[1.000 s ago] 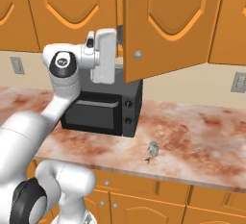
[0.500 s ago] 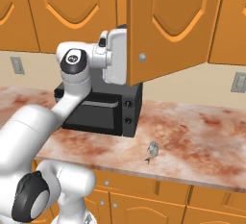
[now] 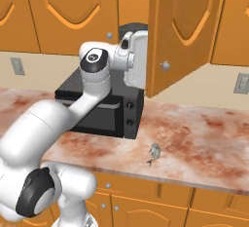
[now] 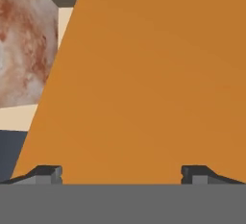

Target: Retrieve the tupperware from the cabinet, then place the raw meat into the tupperware to avoid contamination.

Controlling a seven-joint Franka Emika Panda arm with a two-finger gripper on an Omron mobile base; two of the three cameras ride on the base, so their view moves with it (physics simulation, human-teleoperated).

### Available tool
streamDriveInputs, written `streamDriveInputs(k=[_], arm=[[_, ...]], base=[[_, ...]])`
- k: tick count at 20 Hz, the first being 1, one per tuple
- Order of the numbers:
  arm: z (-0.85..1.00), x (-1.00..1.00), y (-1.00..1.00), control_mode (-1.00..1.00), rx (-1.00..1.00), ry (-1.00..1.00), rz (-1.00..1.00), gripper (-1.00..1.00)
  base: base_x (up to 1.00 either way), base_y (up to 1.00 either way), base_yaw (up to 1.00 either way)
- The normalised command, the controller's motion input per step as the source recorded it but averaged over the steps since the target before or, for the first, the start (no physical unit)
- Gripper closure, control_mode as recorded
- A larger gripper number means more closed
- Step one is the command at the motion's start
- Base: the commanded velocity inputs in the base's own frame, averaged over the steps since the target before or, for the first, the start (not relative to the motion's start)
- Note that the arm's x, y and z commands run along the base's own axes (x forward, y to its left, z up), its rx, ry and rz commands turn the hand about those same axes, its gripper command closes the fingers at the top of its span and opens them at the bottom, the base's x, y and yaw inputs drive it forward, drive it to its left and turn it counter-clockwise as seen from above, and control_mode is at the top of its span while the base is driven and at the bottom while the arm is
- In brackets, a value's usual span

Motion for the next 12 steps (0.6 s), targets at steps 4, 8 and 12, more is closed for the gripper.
streamDriveInputs(k=[4,8,12], arm=[[-0.16,-0.04,-0.84,-1.00,0.03,0.00,-0.05,-1.00],[-0.26,0.00,-0.85,-1.00,0.08,0.00,0.02,-1.00],[-0.28,0.00,-0.82,-1.00,0.10,0.00,0.07,-1.00]], base=[[0.00,0.00,0.00],[0.00,0.00,0.00],[0.00,0.00,0.00]])
